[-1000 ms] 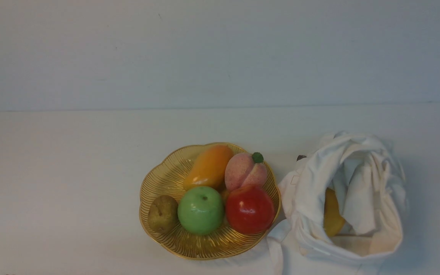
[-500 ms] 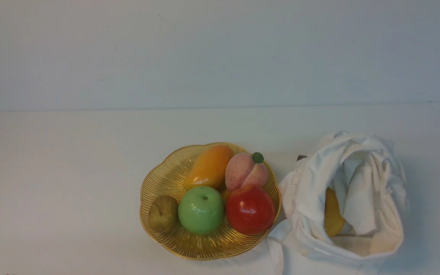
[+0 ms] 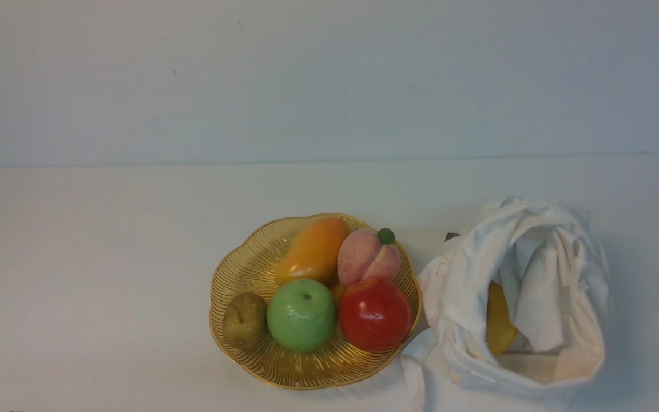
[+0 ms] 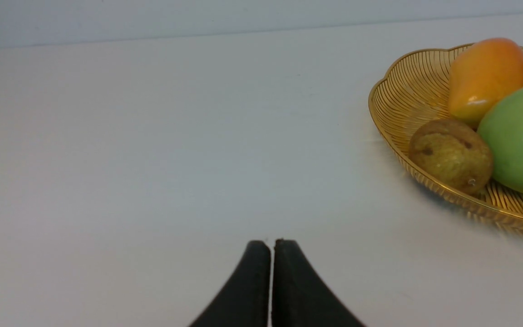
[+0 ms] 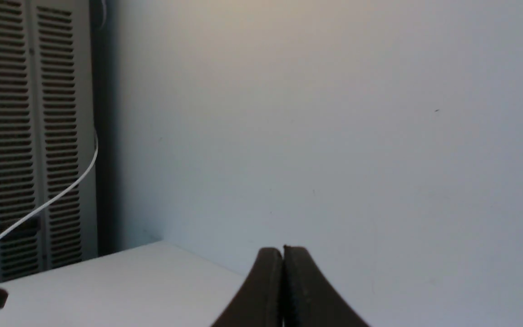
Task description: Take the fruit out of the cloth bag on the white table and place them on a plate.
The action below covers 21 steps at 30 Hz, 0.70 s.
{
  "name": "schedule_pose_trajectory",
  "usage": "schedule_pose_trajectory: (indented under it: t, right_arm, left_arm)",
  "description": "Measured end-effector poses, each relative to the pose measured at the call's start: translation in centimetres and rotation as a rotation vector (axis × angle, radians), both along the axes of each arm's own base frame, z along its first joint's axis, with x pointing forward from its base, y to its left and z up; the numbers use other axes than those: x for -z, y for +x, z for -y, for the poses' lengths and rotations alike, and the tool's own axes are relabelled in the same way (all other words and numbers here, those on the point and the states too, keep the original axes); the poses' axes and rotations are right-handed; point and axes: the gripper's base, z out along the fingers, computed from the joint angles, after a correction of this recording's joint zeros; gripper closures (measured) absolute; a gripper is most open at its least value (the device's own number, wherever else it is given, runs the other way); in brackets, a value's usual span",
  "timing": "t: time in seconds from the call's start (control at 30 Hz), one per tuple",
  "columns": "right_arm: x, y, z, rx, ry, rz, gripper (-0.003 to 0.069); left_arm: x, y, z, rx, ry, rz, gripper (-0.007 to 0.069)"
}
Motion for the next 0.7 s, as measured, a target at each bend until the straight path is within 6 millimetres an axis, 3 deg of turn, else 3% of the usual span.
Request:
schedule_pose_trajectory:
  t: [0.07, 0.23, 0.3, 0.33, 0.5, 0.7]
  right_arm:
    - [0.6, 0.2, -0.3, -0.006, -0.016, -0.013, 0.0673]
    - [4.5, 1.8, -1.1, 0.079, -0.077, -0.117, 0.0673]
    - [6.4, 2.5, -1.1, 0.177, -0.105, -0.169, 0.0673]
    - [8.5, 3.3, -0.9, 0.291, -0.126, -0.231, 0.0673]
    - [13.4, 4.4, 0.2, 0.542, -0.15, -0.396, 0.0673]
    - [13.8, 4.5, 1.0, 0.706, -0.116, -0.423, 0.0673]
  left_arm:
    - [0.0, 0.0, 0.0, 0.0, 0.0, 0.0, 0.0632]
    - [0.0, 0.0, 0.0, 0.0, 0.0, 0.0, 0.0632]
    - [0.0, 0.0, 0.0, 0.0, 0.0, 0.0, 0.0632]
    - [0.0, 0.0, 0.0, 0.0, 0.0, 0.0, 0.0632]
    - [0.0, 0.0, 0.0, 0.0, 0.0, 0.0, 0.0632]
    - [0.0, 0.0, 0.0, 0.0, -0.001, 0.0, 0.0632]
